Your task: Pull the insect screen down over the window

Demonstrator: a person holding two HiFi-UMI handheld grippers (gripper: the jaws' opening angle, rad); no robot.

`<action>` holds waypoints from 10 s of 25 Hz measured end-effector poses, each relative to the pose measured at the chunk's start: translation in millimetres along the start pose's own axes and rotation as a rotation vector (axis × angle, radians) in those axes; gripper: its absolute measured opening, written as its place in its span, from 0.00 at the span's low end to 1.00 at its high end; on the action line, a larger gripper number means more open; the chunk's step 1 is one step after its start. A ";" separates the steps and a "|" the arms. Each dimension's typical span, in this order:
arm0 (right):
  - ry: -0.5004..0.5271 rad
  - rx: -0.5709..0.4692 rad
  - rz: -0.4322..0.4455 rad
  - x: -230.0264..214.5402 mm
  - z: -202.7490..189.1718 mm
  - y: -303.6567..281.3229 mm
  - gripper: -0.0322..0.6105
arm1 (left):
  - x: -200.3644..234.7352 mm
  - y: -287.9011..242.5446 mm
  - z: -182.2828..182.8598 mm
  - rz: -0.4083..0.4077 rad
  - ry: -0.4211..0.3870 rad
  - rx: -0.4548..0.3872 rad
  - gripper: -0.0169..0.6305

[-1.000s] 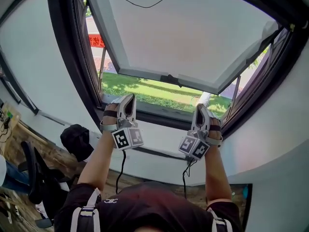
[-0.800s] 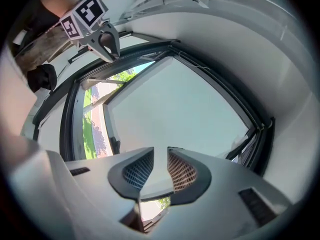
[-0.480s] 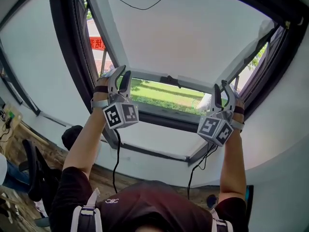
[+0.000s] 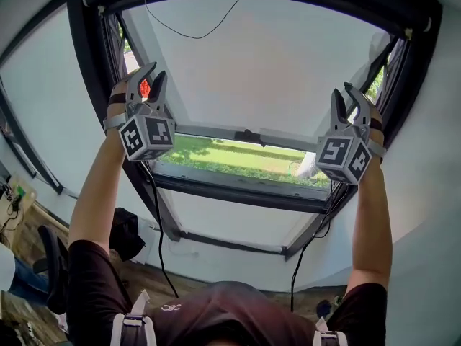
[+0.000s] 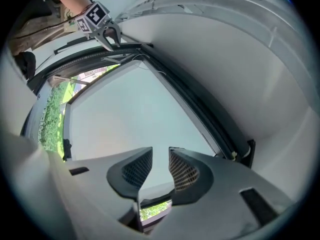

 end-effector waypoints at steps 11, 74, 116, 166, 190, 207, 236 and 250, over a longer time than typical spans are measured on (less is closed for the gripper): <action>0.029 0.044 -0.135 -100.2 1.1 -31.3 0.25 | 100.4 -42.5 7.0 0.074 -0.243 0.043 0.23; 0.412 0.289 0.399 -138.9 -10.4 -96.4 0.06 | 125.2 -114.3 -22.7 -0.416 -0.386 0.228 0.06; 0.407 0.445 0.900 137.0 -163.3 57.6 0.06 | -197.6 -4.1 -161.4 -0.973 -0.366 0.333 0.07; 0.489 0.658 1.063 365.8 -287.4 187.9 0.06 | -449.6 86.8 -269.7 -1.238 -0.308 0.463 0.07; 0.414 0.725 1.168 380.9 -289.9 217.0 0.29 | -471.0 114.4 -274.1 -1.359 -0.237 0.533 0.33; 0.427 0.678 0.999 395.9 -297.6 214.9 0.36 | -478.5 101.6 -277.0 -1.263 -0.140 0.559 0.33; -1.018 0.374 0.394 247.7 -99.3 168.1 0.06 | -329.2 93.2 -60.0 -0.581 1.140 0.205 0.04; -1.094 0.380 0.307 238.8 -79.0 215.7 0.05 | -319.9 156.2 3.6 -0.581 1.089 0.073 0.04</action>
Point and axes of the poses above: the fingertips, and each gripper's own axes: y backward along the fingers, x to its left, z out of its top, the point moved 2 cm from there along y, backward along the fingers, and after that the axes turned 7 degrees about -z, right-handed, at the moved point
